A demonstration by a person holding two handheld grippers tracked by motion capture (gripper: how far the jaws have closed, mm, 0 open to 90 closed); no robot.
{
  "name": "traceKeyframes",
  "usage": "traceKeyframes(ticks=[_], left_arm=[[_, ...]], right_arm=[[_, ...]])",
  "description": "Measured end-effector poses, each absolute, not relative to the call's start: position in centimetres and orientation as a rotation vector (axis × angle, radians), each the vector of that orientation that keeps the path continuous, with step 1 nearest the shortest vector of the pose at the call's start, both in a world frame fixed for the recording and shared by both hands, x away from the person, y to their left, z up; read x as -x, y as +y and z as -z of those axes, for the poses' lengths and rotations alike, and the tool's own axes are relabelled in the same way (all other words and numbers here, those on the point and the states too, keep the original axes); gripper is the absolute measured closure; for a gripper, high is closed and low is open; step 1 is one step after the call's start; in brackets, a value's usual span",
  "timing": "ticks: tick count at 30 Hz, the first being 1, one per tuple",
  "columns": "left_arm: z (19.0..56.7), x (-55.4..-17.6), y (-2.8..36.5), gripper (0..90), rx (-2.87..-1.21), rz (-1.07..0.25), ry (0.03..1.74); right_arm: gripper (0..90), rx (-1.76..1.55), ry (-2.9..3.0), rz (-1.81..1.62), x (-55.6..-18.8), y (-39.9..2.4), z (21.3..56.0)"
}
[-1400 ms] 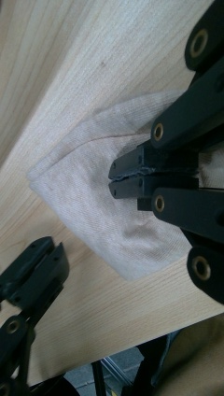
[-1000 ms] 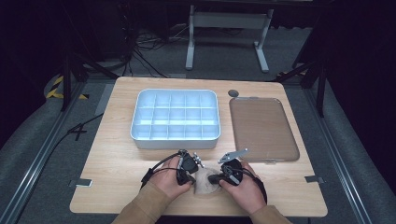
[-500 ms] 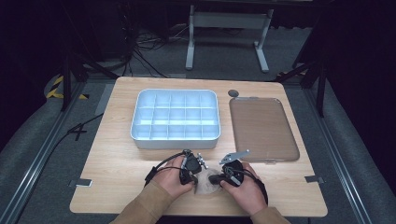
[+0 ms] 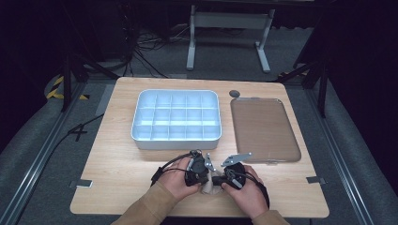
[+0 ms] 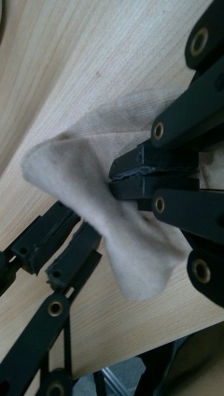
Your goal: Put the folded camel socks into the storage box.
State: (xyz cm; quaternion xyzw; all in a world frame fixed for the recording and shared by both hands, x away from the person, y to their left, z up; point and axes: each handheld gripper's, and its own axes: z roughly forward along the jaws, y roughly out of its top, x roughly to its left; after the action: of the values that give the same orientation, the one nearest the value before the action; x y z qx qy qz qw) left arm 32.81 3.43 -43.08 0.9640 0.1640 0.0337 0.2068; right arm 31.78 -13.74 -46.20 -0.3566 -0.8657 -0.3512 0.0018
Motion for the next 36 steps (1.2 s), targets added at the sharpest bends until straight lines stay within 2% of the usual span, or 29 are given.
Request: traceKeyframes(ticks=[7, 15, 21, 36], left_arm=[[42.9, -32.9, 3.9, 78.8, -2.681, -0.075, 0.485], [42.8, -33.0, 4.0, 79.4, -2.687, -0.080, 0.496], [42.7, -32.8, 3.8, 79.6, -2.676, -0.089, 0.477], [42.4, -32.3, 3.2, 79.1, -2.656, -0.098, 0.422]], right_arm=[[88.6, 1.122, -2.717, 1.114, -31.7, -13.9, 45.8], [88.1, 1.182, -2.726, 1.120, -31.4, -15.7, 43.7], [89.1, 1.178, -2.721, 0.993, -31.7, -15.7, 45.2], [89.6, 1.093, -2.667, 1.073, -32.1, -14.2, 46.3]])
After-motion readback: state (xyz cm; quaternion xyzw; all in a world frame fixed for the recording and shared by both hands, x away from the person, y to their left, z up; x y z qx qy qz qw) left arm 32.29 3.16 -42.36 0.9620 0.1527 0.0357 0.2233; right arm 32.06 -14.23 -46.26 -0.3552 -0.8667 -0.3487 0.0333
